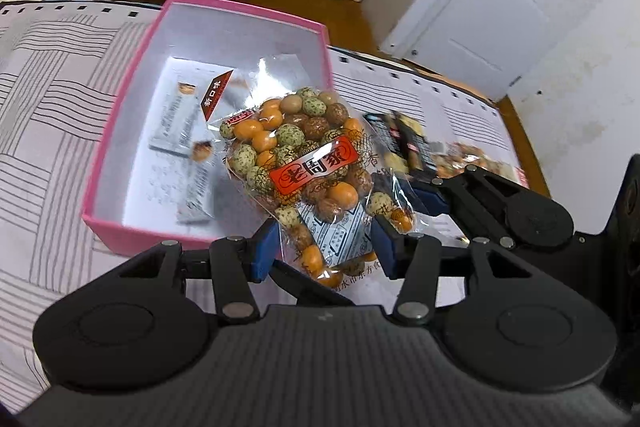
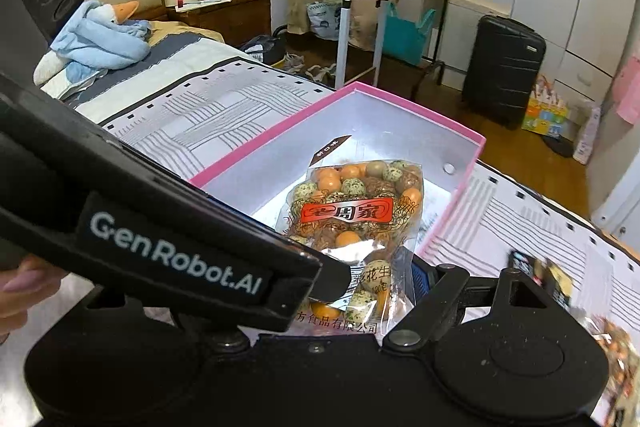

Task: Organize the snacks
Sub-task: 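Carry the peanut bag with the left gripper over the pink box, then open the left gripper to drop the peanut bag into the pink box, then grasp a black NB cracker pack with the right gripper while the left grasps another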

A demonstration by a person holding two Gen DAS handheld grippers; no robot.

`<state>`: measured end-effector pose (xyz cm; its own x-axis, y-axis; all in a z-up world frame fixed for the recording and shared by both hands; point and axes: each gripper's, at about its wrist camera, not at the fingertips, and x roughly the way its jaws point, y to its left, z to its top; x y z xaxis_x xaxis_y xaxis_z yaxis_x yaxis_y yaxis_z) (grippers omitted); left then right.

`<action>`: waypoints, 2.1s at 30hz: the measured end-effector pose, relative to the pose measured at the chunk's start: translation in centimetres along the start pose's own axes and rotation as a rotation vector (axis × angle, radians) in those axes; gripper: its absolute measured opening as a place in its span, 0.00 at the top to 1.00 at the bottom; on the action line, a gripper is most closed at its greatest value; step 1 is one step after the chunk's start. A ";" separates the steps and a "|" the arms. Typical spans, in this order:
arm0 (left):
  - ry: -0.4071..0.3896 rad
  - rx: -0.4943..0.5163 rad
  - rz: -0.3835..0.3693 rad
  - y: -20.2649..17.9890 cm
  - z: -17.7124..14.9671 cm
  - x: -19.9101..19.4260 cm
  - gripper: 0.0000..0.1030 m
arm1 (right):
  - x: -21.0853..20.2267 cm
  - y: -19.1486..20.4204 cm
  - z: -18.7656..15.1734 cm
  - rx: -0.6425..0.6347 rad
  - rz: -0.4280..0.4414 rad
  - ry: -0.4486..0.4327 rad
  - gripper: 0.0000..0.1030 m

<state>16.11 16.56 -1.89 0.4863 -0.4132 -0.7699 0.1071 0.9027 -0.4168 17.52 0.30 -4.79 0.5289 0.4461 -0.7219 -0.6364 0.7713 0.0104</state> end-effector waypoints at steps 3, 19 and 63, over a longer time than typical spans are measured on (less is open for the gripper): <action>0.019 -0.026 0.016 1.5 1.3 1.5 0.54 | 2.1 -0.4 0.5 -0.008 0.021 0.000 0.18; 0.088 -0.147 0.118 5.3 3.4 6.9 0.49 | 8.4 -1.8 1.1 -0.002 0.094 0.102 0.18; -0.105 0.297 0.091 -18.0 -2.0 4.9 0.30 | -16.7 -21.2 -15.1 0.605 -0.274 -0.086 0.13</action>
<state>14.81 -1.94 0.86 0.5903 -0.3287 -0.7372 0.3001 0.9372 -0.1775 13.69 -30.38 -3.37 0.6852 0.2128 -0.6965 -0.0587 0.9694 0.2385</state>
